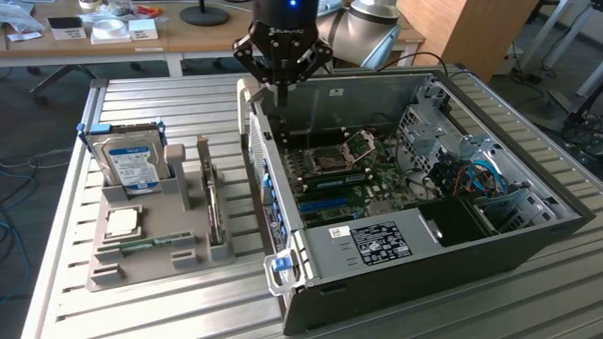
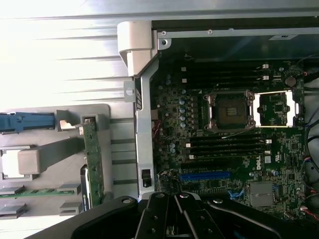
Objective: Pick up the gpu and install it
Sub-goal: 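Reach for the gpu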
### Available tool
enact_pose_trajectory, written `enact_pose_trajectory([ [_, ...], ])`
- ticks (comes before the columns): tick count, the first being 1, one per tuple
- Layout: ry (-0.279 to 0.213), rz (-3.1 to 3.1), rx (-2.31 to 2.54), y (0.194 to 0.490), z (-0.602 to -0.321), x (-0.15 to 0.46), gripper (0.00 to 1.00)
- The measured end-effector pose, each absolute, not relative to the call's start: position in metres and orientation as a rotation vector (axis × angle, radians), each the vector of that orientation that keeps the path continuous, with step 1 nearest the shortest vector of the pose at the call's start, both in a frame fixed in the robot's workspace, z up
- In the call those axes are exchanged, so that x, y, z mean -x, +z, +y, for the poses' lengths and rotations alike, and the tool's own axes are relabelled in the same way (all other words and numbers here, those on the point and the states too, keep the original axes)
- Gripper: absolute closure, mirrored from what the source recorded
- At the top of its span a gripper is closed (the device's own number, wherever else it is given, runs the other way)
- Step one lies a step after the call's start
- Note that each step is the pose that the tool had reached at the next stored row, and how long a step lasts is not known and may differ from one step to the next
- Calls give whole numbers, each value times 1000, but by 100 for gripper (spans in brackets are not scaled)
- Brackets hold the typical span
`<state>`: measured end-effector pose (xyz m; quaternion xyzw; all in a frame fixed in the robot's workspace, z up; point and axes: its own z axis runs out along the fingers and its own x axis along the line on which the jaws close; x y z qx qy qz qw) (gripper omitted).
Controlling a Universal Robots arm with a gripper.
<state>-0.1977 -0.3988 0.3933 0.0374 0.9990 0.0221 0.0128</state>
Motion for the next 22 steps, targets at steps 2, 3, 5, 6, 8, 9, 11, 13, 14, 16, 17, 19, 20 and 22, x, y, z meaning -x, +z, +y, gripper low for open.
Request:
enact_pose_trajectory([
  [2, 69, 3113, -117, 393, -399, 198, 89],
  [3, 69, 3113, -117, 393, -399, 199, 89],
  [5, 69, 3113, -117, 393, -399, 199, 89],
  [6, 69, 3113, -117, 393, -399, 199, 89],
  [8, 69, 3113, -116, 393, -399, 200, 89],
  [9, 69, 3113, -116, 393, -399, 200, 89],
  [11, 69, 3113, -117, 393, -399, 201, 89],
  [13, 69, 3113, -117, 393, -399, 201, 89],
  [14, 69, 3113, -117, 393, -399, 202, 89],
  [16, 69, 3113, -117, 393, -399, 203, 89],
  [17, 69, 3113, -116, 393, -399, 204, 89],
  [19, 69, 3113, -117, 393, -399, 206, 89],
  [20, 69, 3113, -117, 393, -399, 207, 89],
  [22, 69, 3113, -116, 393, -399, 209, 89],
])
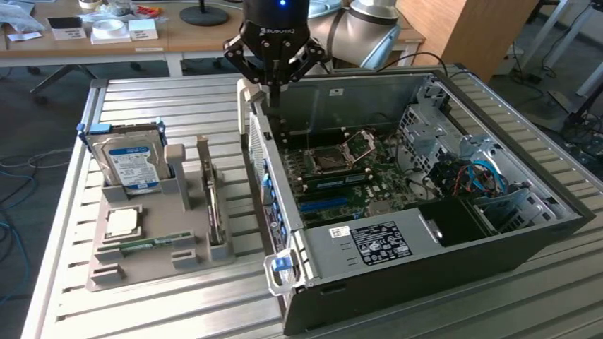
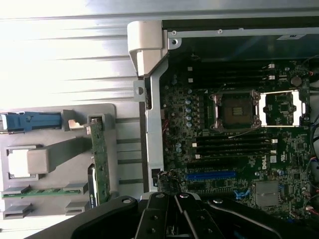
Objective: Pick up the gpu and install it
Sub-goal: 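Reach for the gpu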
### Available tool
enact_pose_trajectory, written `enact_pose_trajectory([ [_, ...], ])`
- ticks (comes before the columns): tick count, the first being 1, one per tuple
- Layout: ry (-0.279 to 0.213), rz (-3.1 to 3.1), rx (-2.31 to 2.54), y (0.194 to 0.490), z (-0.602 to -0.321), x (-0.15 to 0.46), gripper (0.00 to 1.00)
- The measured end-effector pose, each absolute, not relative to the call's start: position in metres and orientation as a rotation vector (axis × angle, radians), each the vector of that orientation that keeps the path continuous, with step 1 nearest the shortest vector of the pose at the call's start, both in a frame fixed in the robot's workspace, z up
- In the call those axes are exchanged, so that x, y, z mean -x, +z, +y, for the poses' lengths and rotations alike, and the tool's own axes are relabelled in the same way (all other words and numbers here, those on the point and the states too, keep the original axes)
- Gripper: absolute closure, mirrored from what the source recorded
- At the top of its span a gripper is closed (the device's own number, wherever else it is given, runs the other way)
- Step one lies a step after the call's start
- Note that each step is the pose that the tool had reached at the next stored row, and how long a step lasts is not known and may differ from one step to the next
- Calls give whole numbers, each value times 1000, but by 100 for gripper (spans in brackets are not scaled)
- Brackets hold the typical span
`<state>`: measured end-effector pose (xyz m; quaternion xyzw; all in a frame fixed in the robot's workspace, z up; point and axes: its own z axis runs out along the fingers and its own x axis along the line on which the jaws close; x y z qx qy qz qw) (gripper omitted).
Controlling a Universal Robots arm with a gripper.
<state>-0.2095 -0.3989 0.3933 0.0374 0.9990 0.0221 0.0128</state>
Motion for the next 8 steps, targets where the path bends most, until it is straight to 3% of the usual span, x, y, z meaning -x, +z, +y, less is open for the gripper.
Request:
enact_pose_trajectory([
  [8, 69, 3113, -117, 393, -399, 220, 89],
])
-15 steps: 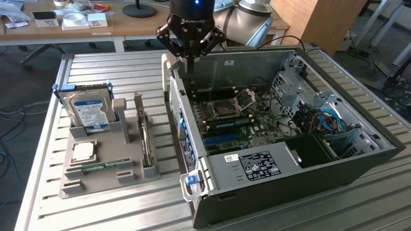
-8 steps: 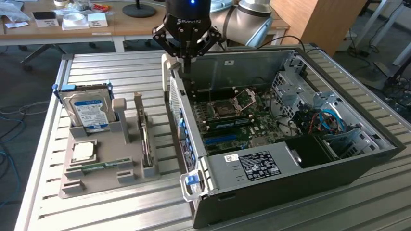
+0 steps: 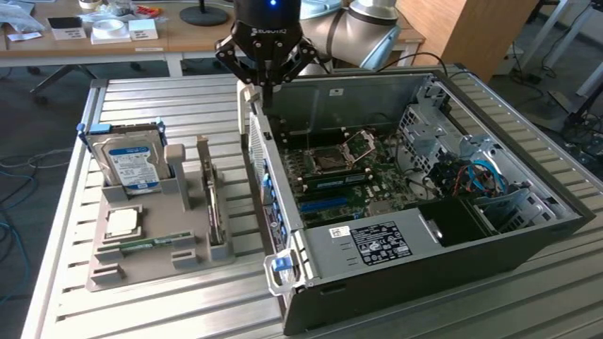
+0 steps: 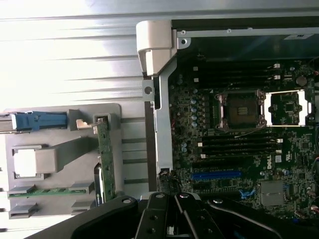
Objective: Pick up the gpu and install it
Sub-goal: 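Reach for the gpu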
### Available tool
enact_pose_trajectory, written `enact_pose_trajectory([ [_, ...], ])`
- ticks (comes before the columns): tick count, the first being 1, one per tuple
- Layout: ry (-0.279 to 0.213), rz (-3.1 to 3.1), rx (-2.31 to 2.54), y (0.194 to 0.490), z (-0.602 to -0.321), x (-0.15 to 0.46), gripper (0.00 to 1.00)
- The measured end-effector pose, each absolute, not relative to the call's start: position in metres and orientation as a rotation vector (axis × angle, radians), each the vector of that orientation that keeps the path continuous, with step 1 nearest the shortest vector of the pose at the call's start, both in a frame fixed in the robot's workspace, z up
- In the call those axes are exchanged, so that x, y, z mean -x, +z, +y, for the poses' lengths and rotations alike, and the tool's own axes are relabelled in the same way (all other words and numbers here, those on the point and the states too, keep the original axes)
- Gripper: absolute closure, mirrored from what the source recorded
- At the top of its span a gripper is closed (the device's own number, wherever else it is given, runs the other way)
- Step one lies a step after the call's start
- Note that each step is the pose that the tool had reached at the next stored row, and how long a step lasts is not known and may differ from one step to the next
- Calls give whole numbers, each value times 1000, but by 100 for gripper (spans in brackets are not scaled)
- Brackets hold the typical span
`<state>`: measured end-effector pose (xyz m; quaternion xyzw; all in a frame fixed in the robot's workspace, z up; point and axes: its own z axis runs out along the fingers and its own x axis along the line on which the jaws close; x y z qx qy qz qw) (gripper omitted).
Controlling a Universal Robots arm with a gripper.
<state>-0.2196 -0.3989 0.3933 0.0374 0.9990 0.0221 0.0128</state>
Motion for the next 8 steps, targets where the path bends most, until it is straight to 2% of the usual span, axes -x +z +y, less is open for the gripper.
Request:
enact_pose_trajectory([
  [8, 69, 3113, -117, 393, -399, 228, 89],
])
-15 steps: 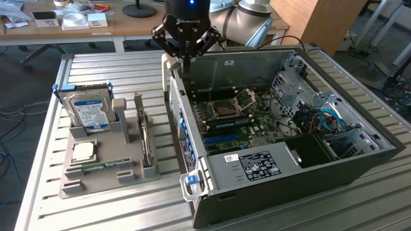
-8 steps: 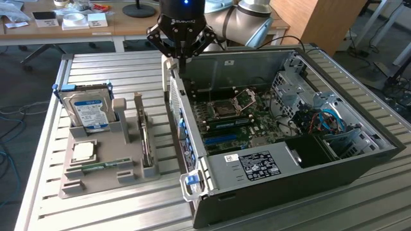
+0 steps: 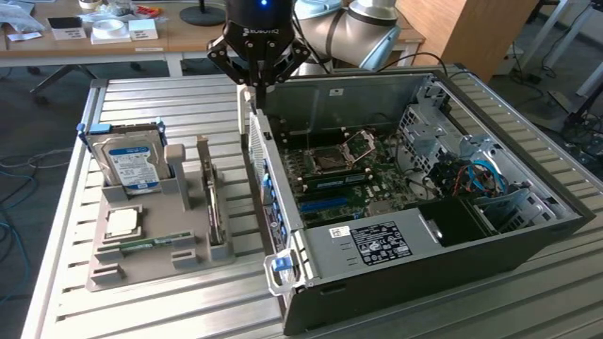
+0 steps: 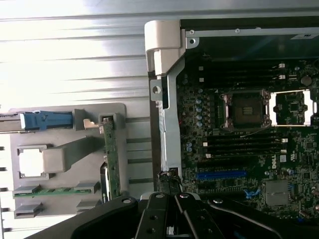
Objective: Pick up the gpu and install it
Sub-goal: 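Reach for the gpu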
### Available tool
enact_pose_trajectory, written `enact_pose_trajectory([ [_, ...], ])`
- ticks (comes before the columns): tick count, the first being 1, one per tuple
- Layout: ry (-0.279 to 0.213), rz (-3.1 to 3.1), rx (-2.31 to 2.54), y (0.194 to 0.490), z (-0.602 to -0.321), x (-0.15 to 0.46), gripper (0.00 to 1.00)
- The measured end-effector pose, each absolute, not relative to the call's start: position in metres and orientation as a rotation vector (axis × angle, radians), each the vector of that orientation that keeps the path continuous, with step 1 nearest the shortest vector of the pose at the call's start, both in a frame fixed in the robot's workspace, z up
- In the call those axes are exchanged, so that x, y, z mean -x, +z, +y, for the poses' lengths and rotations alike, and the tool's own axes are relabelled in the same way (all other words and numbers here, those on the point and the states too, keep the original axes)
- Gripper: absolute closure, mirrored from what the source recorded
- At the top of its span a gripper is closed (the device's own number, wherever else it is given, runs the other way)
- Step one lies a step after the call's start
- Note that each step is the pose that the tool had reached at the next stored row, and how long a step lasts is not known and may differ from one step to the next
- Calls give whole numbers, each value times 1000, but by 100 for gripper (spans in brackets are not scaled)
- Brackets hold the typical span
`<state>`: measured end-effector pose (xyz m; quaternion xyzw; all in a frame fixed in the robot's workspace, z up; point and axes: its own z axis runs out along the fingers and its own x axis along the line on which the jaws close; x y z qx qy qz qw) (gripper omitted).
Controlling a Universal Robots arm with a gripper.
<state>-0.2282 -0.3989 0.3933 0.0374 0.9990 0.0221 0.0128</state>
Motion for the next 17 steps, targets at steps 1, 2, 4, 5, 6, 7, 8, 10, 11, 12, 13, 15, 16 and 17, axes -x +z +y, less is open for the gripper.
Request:
enact_pose_trajectory([
  [1, 69, 3113, -117, 393, -399, 229, 89],
  [2, 69, 3113, -117, 393, -399, 229, 89],
  [4, 69, 3113, -117, 393, -399, 230, 89],
  [5, 69, 3113, -117, 393, -399, 230, 89],
  [6, 69, 3113, -116, 393, -399, 231, 89],
  [7, 69, 3113, -116, 393, -399, 231, 89],
  [8, 69, 3113, -116, 393, -399, 231, 89],
  [10, 69, 3113, -117, 393, -399, 232, 89],
  [11, 69, 3113, -117, 393, -399, 233, 89],
  [12, 69, 3113, -117, 393, -399, 233, 89],
  [13, 69, 3113, -117, 393, -399, 234, 89],
  [15, 69, 3113, -117, 393, -399, 236, 89],
  [16, 69, 3113, -117, 393, -399, 237, 89],
  [17, 69, 3113, -117, 393, -399, 237, 89],
])
